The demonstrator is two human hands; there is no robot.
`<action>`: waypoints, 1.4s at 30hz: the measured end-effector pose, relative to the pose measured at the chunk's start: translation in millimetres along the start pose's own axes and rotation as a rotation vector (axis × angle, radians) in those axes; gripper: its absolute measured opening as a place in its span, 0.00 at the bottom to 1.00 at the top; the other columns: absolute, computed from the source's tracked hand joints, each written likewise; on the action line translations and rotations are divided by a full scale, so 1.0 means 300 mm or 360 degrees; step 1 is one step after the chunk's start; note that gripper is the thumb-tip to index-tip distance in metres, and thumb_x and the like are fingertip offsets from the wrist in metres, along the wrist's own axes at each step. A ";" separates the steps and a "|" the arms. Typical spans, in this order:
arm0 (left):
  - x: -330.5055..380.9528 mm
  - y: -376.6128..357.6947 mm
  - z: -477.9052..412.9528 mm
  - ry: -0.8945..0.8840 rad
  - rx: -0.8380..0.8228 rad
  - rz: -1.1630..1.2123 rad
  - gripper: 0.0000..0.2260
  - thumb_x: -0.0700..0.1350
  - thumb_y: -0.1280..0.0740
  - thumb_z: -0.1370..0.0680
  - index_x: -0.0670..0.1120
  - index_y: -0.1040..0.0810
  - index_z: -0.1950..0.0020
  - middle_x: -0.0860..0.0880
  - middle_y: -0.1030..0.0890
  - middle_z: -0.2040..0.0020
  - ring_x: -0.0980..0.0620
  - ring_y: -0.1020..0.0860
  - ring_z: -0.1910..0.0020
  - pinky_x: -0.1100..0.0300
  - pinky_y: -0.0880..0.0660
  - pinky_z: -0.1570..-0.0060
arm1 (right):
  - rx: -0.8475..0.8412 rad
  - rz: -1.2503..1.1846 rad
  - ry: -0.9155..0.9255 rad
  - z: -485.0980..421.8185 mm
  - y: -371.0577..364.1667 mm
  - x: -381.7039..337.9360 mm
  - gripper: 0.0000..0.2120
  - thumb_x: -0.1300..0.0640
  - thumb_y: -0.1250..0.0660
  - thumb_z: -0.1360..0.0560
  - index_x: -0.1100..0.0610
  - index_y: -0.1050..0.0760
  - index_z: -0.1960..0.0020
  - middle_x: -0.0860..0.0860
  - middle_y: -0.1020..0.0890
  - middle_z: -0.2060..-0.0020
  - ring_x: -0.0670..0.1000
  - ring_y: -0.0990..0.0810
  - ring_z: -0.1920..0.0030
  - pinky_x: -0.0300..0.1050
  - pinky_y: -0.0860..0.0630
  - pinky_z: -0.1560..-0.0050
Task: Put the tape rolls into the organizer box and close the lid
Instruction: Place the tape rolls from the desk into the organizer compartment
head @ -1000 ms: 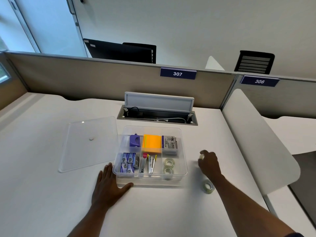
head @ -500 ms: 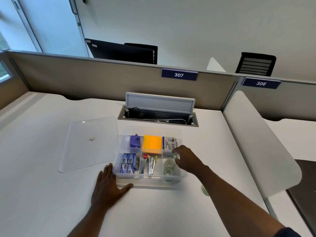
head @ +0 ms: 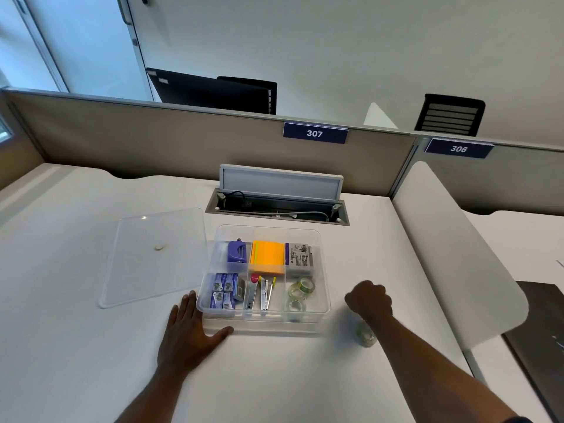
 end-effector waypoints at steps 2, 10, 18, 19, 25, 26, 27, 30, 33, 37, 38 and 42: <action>-0.002 -0.001 -0.002 -0.0008 0.0001 -0.0013 0.49 0.76 0.44 0.35 0.44 0.42 0.24 0.43 0.38 0.24 0.47 0.43 0.24 0.49 0.47 0.24 | -0.0272 0.0166 0.0015 -0.014 -0.022 0.041 0.23 0.50 0.39 0.35 0.56 0.25 0.41 0.56 0.24 0.39 0.60 0.25 0.39 0.51 0.26 0.39; -0.009 -0.001 -0.009 -0.0022 0.0011 -0.0044 0.47 0.77 0.44 0.35 0.45 0.37 0.27 0.44 0.31 0.30 0.45 0.34 0.30 0.47 0.36 0.29 | -0.0420 0.0384 0.0140 0.031 -0.063 0.039 0.15 0.59 0.38 0.29 0.58 0.23 0.44 0.55 0.20 0.43 0.58 0.21 0.41 0.46 0.25 0.43; -0.005 -0.002 -0.004 -0.0029 0.0011 -0.0053 0.48 0.76 0.43 0.34 0.43 0.38 0.27 0.42 0.34 0.27 0.45 0.38 0.26 0.47 0.41 0.26 | -0.0032 -0.0155 0.0284 0.027 0.048 -0.081 0.14 0.60 0.38 0.28 0.63 0.28 0.43 0.61 0.24 0.46 0.63 0.23 0.44 0.48 0.27 0.48; -0.004 0.000 -0.004 -0.0033 0.0013 -0.0054 0.47 0.76 0.43 0.34 0.43 0.38 0.27 0.42 0.33 0.27 0.45 0.38 0.27 0.47 0.40 0.27 | -0.0043 -0.0209 0.0359 0.027 0.065 -0.115 0.13 0.61 0.38 0.29 0.63 0.27 0.45 0.61 0.23 0.47 0.62 0.23 0.45 0.47 0.27 0.49; -0.003 0.003 -0.002 -0.0042 0.0014 -0.0049 0.48 0.76 0.44 0.35 0.44 0.38 0.26 0.43 0.34 0.27 0.45 0.38 0.26 0.47 0.42 0.26 | -0.0187 -0.0121 0.0866 0.101 0.068 -0.275 0.15 0.64 0.33 0.33 0.63 0.24 0.47 0.59 0.19 0.49 0.59 0.19 0.50 0.46 0.21 0.56; -0.003 0.003 -0.002 -0.0037 0.0015 -0.0043 0.48 0.76 0.44 0.34 0.43 0.38 0.26 0.43 0.34 0.27 0.45 0.39 0.26 0.47 0.42 0.26 | -0.0220 -0.0056 0.0915 0.113 0.053 -0.287 0.16 0.64 0.33 0.33 0.63 0.24 0.46 0.60 0.19 0.47 0.59 0.19 0.49 0.45 0.21 0.56; -0.003 0.002 -0.001 -0.0036 0.0017 -0.0040 0.48 0.76 0.44 0.34 0.43 0.39 0.26 0.43 0.34 0.27 0.45 0.39 0.26 0.47 0.42 0.26 | -0.0240 0.0017 0.0953 0.120 0.035 -0.293 0.16 0.64 0.32 0.32 0.63 0.24 0.45 0.60 0.20 0.46 0.58 0.20 0.48 0.45 0.22 0.54; -0.002 0.003 0.000 -0.0034 0.0007 -0.0037 0.48 0.76 0.44 0.34 0.43 0.40 0.26 0.42 0.35 0.26 0.45 0.40 0.25 0.47 0.43 0.25 | -0.0273 0.0222 0.1032 0.124 -0.020 -0.290 0.18 0.61 0.32 0.31 0.61 0.26 0.42 0.59 0.21 0.43 0.58 0.22 0.44 0.47 0.23 0.46; -0.005 0.002 -0.001 -0.0020 0.0007 -0.0037 0.49 0.76 0.44 0.35 0.42 0.40 0.25 0.42 0.35 0.26 0.45 0.40 0.25 0.47 0.43 0.25 | -0.0272 0.0281 0.1021 0.117 -0.038 -0.290 0.19 0.60 0.32 0.31 0.61 0.27 0.40 0.58 0.22 0.42 0.58 0.22 0.43 0.49 0.23 0.44; -0.005 0.001 -0.003 -0.0016 0.0008 -0.0034 0.50 0.77 0.44 0.35 0.43 0.41 0.25 0.43 0.36 0.26 0.46 0.41 0.25 0.48 0.43 0.25 | -0.0098 0.0136 0.0986 0.108 -0.016 -0.306 0.16 0.58 0.33 0.31 0.61 0.25 0.44 0.59 0.20 0.45 0.58 0.20 0.47 0.49 0.20 0.49; -0.004 0.001 -0.003 -0.0017 0.0005 -0.0040 0.50 0.77 0.44 0.35 0.43 0.42 0.25 0.43 0.36 0.25 0.46 0.41 0.25 0.48 0.44 0.25 | -0.0036 0.0074 0.0967 0.104 -0.008 -0.309 0.15 0.58 0.34 0.30 0.61 0.25 0.45 0.59 0.20 0.46 0.58 0.20 0.47 0.48 0.20 0.51; -0.004 0.001 -0.002 -0.0018 -0.0001 -0.0062 0.50 0.77 0.46 0.35 0.43 0.42 0.25 0.43 0.38 0.25 0.47 0.42 0.24 0.48 0.45 0.25 | 0.0120 -0.0086 0.0997 0.097 0.013 -0.325 0.10 0.60 0.37 0.28 0.63 0.24 0.49 0.61 0.21 0.50 0.59 0.21 0.50 0.48 0.20 0.52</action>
Point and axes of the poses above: each hand's wrist, its own z-axis away from the middle knuckle, its own y-axis out of the back of the hand, x = y × z, the point moved 2 cm from there along -z, towards the middle knuckle
